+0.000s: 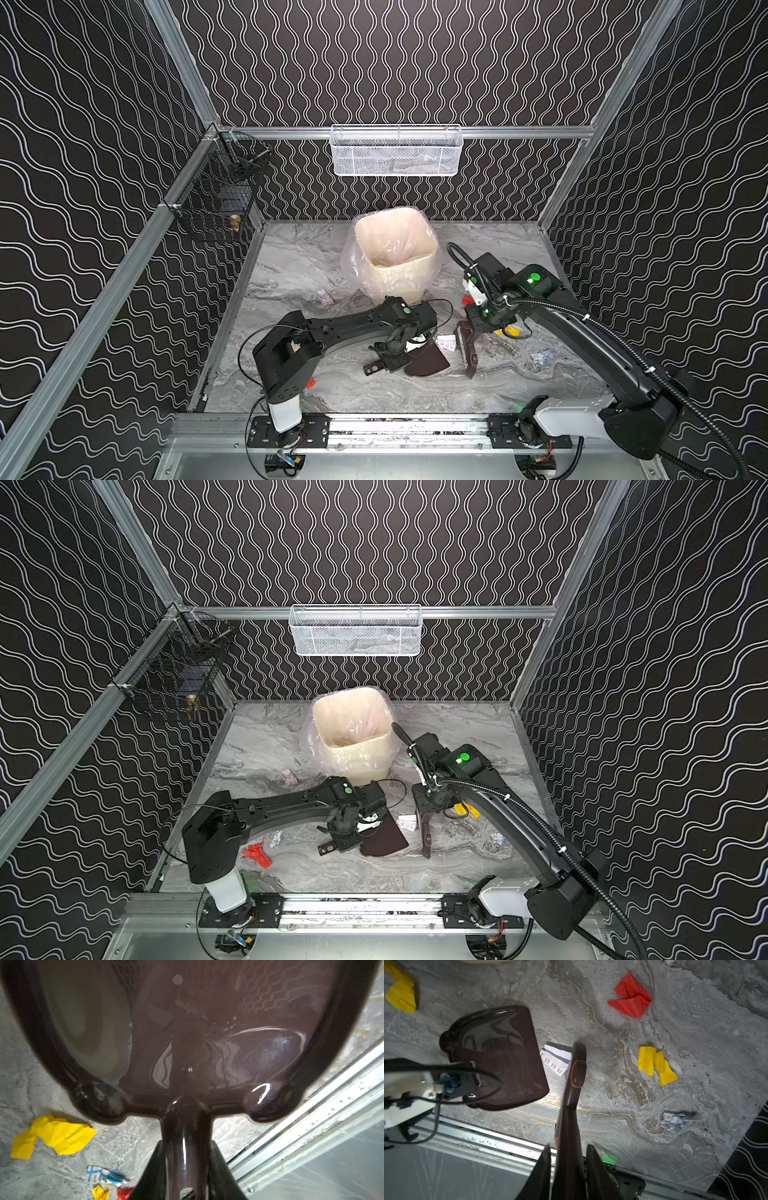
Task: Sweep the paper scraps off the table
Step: 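Sweep the white paper scrap into the dustpan with the right gripper's brush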
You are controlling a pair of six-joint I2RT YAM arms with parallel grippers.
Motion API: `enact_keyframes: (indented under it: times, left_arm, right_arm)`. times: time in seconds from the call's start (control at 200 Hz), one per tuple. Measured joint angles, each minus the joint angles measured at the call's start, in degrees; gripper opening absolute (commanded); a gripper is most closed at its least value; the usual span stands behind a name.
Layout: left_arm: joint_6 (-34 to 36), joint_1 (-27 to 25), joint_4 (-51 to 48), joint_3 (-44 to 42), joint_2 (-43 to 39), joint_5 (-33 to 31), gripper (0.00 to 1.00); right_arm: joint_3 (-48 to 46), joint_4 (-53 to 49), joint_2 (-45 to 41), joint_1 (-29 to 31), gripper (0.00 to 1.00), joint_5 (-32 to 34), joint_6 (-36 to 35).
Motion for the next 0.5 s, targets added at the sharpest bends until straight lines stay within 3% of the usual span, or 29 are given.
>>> enact_keyframes:
  times: [0.275, 0.501]
  left_arm:
    - [0.13, 0.24, 1.9, -0.87, 0.15, -0.22, 0.0]
    - [-1.75, 0.24, 4.87, -4.28, -4.5, -0.17, 0.0]
  right_arm:
    - [4.9, 1.07, 1.66, 7.04, 0.0, -4.31, 1.16]
    - [5.51, 0.59, -0.13, 7.8, 0.0, -5.31, 3.15]
